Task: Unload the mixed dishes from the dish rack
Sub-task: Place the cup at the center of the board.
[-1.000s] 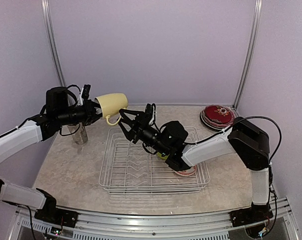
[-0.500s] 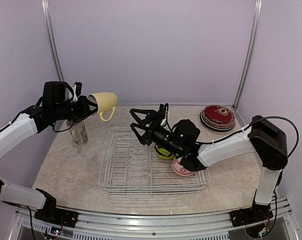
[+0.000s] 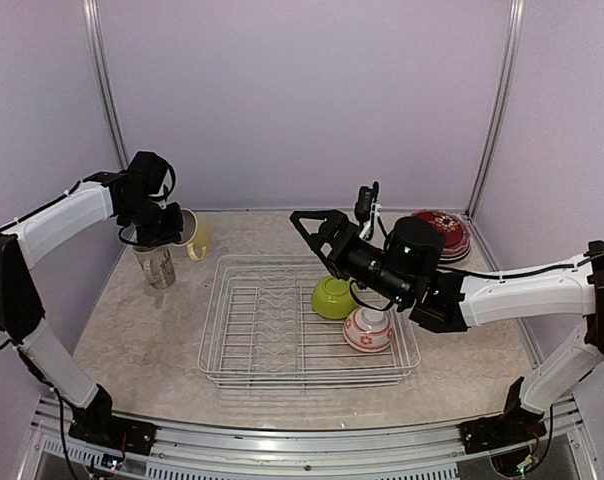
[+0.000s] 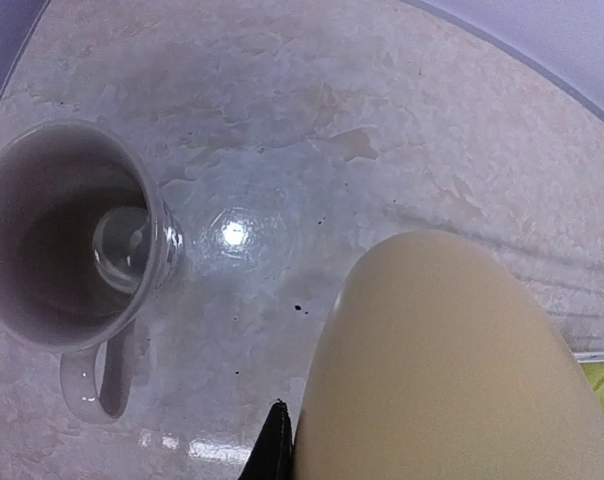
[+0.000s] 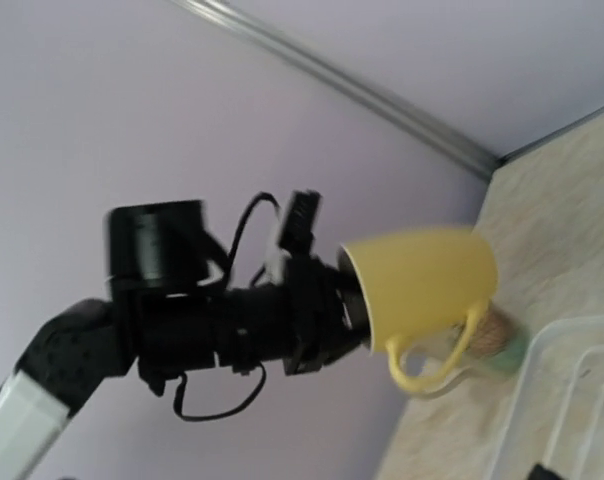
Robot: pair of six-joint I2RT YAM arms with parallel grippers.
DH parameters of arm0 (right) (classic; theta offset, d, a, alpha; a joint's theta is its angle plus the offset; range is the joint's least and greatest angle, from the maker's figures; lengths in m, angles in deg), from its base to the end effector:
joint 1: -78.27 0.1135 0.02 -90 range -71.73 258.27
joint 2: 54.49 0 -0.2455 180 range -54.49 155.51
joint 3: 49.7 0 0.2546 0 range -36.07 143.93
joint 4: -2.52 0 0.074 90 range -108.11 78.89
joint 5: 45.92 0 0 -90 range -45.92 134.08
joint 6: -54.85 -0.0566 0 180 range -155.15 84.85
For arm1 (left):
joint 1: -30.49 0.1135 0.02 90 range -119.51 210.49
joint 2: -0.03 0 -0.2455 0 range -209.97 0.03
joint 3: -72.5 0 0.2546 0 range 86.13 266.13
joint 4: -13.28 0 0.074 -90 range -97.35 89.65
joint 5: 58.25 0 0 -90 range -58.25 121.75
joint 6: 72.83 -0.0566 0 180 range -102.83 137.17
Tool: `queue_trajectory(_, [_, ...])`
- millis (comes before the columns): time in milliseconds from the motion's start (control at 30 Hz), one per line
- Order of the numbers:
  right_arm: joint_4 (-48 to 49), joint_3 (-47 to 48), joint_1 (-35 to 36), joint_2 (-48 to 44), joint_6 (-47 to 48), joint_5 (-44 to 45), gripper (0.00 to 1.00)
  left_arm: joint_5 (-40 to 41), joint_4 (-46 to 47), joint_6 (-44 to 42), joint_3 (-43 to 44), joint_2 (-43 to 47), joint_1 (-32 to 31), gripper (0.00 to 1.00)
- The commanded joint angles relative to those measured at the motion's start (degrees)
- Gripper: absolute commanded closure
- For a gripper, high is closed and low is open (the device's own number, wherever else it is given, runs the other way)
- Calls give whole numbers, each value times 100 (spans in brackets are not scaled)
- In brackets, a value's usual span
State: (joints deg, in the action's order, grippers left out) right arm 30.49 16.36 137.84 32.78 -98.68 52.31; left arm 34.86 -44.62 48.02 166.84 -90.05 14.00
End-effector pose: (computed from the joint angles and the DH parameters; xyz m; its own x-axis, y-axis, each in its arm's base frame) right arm 0.1968 0.3190 0.2819 -0.6729 0.6037 -0.4275 -0.4016 0.1872 0.8965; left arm 0.3380 -0.0969 0.2728 -0.7925 -0.2994 -0.5314 -0.1791 0.9470 -0.2665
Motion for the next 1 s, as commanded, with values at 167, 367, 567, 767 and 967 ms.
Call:
queue_trajectory(167, [-1384,-173,-49,-1093,1261,761,5,153,-1176,-1148,990,-1107,131,100])
queue_trajectory(367, [-1800,-380,-51,-1710,1587,1229,5,404,-1427,-1213,1223,-1648,109,100])
queue_trajectory(567, [-2018,-562,-43,-2031,1704,1455,4,587,-1596,-1282,1367,-2044,89,100])
queue_trajectory(767, [-2192,-555,-46,-2084,1791,1490,4,848,-1799,-1349,1657,-2513,82,100])
queue_trajectory(967, [-2228,-552,-51,-2005,1757,1403,4,802,-1793,-1312,1763,-2675,80,100])
